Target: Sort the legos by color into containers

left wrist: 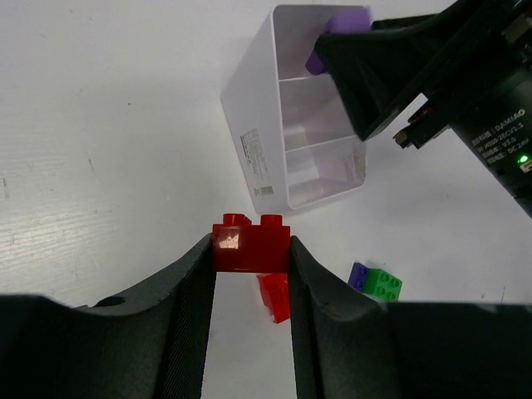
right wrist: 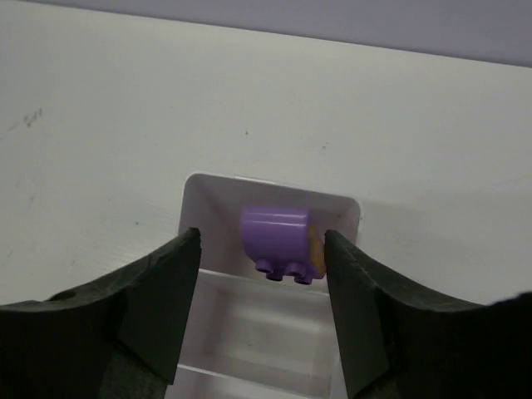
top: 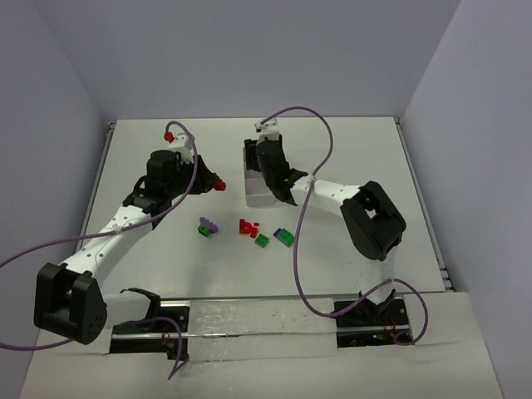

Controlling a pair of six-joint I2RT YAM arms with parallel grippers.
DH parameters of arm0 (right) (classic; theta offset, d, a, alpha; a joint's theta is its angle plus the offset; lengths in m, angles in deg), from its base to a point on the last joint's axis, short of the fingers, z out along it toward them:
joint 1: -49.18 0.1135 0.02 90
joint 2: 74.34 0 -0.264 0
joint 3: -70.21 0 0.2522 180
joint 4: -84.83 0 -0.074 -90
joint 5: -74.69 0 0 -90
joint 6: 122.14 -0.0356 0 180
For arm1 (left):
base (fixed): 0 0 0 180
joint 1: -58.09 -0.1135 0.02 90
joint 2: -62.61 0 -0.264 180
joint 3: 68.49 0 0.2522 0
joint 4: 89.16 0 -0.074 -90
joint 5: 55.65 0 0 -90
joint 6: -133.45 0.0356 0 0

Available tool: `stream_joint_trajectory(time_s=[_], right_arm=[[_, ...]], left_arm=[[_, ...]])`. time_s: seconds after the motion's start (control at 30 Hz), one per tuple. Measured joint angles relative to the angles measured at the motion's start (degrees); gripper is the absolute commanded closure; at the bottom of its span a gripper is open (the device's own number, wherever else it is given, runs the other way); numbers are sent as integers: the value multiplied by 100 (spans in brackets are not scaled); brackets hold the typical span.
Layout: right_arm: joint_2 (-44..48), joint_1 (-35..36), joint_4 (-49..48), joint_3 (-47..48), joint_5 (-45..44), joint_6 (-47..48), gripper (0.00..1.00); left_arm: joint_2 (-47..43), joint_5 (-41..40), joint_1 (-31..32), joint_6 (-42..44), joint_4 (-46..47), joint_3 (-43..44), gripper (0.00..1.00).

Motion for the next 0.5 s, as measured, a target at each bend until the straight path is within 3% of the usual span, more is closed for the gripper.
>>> stream_joint_trajectory(time_s=[0.17, 0.5], right_arm=[[-19, 0, 277, 77, 100, -239, 14], [644, -119, 1670, 962, 588, -734, 1]], left_arm=[[111, -265, 82, -133, 3, 170, 92], [711, -995, 695, -298, -15, 882, 92]])
